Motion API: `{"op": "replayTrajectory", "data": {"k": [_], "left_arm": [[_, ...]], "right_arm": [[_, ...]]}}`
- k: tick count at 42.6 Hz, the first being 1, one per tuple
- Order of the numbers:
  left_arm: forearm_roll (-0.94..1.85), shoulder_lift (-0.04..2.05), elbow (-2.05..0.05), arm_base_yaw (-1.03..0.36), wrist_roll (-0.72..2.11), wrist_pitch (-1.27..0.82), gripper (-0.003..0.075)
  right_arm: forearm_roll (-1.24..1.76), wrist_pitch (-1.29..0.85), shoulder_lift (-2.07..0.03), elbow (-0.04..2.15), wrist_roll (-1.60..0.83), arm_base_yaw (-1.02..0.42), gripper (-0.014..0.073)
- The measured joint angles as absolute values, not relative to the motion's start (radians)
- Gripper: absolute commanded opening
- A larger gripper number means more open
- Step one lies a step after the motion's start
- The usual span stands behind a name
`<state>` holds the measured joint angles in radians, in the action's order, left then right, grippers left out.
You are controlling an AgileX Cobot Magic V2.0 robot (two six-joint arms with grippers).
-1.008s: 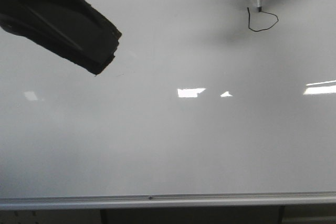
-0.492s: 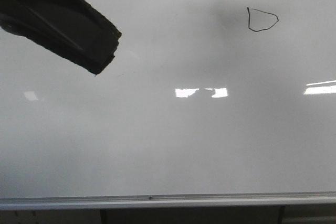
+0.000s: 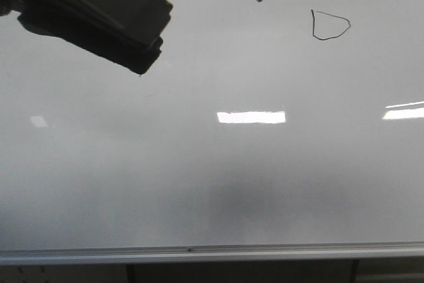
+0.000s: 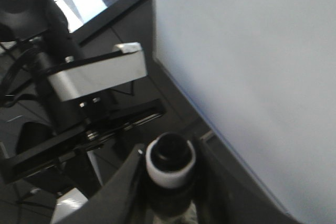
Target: Write number 0 on whiteboard
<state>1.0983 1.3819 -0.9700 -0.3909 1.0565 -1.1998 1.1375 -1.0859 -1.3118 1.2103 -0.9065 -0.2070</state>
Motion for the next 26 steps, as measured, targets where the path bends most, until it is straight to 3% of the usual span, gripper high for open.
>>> {"op": "replayTrajectory", "data": {"k": [4,22,26], "left_arm": [[1.136,1.382,-0.97,-0.391,1.082,-1.2,0.0621],[1.272,1.382,-0.97,-0.391,1.129,-1.2,0.0617],[1.288,1.382,-0.97,-0.391,1.129,-1.2,0.0562]], "right_arm": [[1.2,-1.099,-1.283,1.129,-0.913,-0.209,-0.0059],[1.338,-1.011,-1.268,1.022,-0.97,-0.313,-0.0059],[1.342,-0.984,-1.268,1.022,-0.973,-0.334,-0.0059]]}}
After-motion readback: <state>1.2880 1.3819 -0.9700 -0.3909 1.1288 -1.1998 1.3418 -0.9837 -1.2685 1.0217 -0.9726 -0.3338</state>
